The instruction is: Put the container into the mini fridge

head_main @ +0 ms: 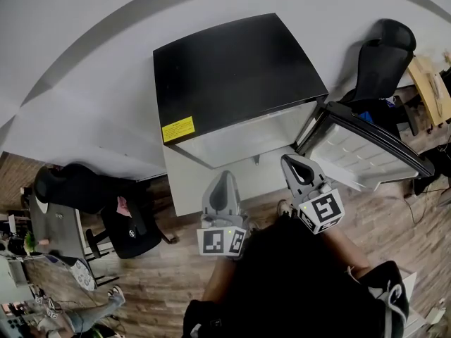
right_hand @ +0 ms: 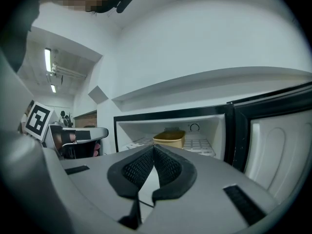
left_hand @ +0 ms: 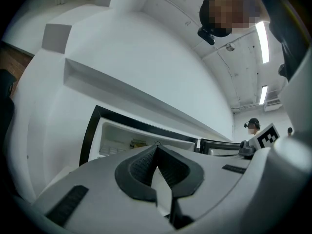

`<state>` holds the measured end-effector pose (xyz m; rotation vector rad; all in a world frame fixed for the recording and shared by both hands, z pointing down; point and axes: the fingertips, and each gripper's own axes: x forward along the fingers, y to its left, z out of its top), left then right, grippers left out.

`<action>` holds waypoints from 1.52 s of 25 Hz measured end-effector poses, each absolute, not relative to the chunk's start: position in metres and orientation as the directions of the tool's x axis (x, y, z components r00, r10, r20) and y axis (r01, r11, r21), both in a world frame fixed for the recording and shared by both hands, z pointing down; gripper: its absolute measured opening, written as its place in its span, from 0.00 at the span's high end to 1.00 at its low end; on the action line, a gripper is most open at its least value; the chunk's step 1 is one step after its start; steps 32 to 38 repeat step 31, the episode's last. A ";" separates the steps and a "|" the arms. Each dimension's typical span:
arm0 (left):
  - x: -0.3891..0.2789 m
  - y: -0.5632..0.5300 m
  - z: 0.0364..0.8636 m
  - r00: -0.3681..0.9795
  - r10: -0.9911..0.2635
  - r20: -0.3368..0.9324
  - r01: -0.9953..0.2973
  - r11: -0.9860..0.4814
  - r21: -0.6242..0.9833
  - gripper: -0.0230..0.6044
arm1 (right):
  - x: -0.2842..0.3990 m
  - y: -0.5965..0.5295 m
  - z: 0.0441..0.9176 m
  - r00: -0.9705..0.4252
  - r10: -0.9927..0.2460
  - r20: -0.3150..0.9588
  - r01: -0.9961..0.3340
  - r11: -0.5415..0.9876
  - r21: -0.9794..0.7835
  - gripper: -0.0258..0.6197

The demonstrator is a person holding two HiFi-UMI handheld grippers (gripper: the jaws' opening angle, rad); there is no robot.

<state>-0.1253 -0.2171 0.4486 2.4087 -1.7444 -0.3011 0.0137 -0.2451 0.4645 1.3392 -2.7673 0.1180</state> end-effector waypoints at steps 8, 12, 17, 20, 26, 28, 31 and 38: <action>-0.129 -0.220 0.455 0.297 -0.953 -0.062 -0.919 -0.303 0.252 0.93 | 0.011 -0.244 0.473 -0.619 -0.779 0.103 -0.785 0.618 -0.049 0.94; -0.128 -0.221 0.456 0.301 -0.952 -0.059 -0.918 -0.306 0.254 0.93 | 0.011 -0.246 0.474 -0.618 -0.779 0.108 -0.786 0.617 -0.048 0.94; -0.129 -0.221 0.455 0.299 -0.952 -0.063 -0.919 -0.305 0.250 0.93 | 0.010 -0.248 0.475 -0.619 -0.778 0.112 -0.785 0.618 -0.045 0.94; -0.130 -0.221 0.456 0.296 -0.953 -0.060 -0.919 -0.302 0.254 0.93 | 0.010 -0.248 0.476 -0.624 -0.773 0.112 -0.781 0.624 -0.044 0.94; -0.129 -0.220 0.458 0.297 -0.953 -0.055 -0.919 -0.301 0.255 0.93 | 0.010 -0.248 0.477 -0.625 -0.771 0.120 -0.779 0.625 -0.043 0.94; -0.129 -0.220 0.457 0.296 -0.953 -0.057 -0.919 -0.301 0.254 0.93 | 0.010 -0.247 0.478 -0.627 -0.770 0.121 -0.778 0.627 -0.042 0.94; -0.129 -0.219 0.456 0.297 -0.953 -0.058 -0.919 -0.302 0.254 0.93 | 0.010 -0.247 0.478 -0.627 -0.769 0.123 -0.777 0.628 -0.040 0.94; -0.129 -0.219 0.456 0.297 -0.953 -0.058 -0.919 -0.302 0.254 0.93 | 0.010 -0.247 0.478 -0.627 -0.769 0.123 -0.777 0.628 -0.040 0.94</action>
